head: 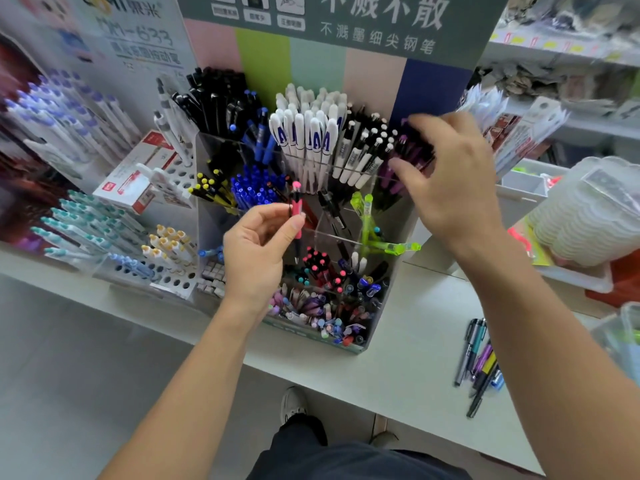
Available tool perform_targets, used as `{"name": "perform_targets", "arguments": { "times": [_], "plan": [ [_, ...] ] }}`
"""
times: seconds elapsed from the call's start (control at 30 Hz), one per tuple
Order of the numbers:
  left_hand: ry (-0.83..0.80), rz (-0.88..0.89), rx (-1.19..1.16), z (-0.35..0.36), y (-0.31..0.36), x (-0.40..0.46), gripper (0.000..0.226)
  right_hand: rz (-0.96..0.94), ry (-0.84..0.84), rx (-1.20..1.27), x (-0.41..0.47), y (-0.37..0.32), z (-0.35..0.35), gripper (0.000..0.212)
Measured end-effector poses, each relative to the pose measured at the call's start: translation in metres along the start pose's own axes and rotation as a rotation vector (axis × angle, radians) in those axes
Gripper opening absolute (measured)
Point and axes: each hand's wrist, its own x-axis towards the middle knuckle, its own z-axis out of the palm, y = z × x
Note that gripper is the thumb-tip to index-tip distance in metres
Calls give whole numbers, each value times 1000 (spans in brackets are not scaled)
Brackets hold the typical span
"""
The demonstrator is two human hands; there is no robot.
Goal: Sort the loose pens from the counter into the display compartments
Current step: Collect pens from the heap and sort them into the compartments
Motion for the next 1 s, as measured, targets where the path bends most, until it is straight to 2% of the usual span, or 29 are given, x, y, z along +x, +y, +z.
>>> {"name": "perform_targets", "arguments": {
  "times": [0.07, 0.1, 0.2, 0.3, 0.37, 0.4, 0.47, 0.53, 0.6, 0.8, 0.93, 1.0],
  "plan": [
    [13, 15, -44, -7, 5, 7, 17, -48, 108, 63, -13, -2, -8, 23],
    [15, 26, -45, -11, 6, 9, 16, -75, 49, 31, -18, -2, -10, 24],
    [-17, 43, -11, -19, 6, 9, 15, -74, -360, -309, -28, -5, -4, 43],
    [-23, 45, 28, -22, 1, 6, 13, -63, -487, -424, -27, -13, 13, 31],
    [-5, 64, 58, -28, -2, 3, 13, -85, -455, -378, -29, -16, 9, 27],
    [10, 76, 75, -33, -4, 1, 13, -115, -370, -314, -30, -15, 1, 27],
    [64, 103, 101, -43, -7, -3, 13, -183, -121, -50, -35, -23, -22, 22],
    [148, 119, 102, -53, -11, -7, 12, -187, -29, 226, -46, -37, -24, 15],
    [211, 132, 102, -60, -14, -9, 12, -191, -98, 322, -56, -53, 2, 13],
    [232, 136, 144, -76, -15, -17, 18, -253, -253, 178, -73, -54, 93, 24],
    [161, 133, 154, -76, -19, -19, 18, -192, -562, 78, -75, -49, 106, 17],
    [117, 144, 161, -70, -20, -20, 24, -149, -484, 141, -74, -44, 94, 23]
  ]
}}
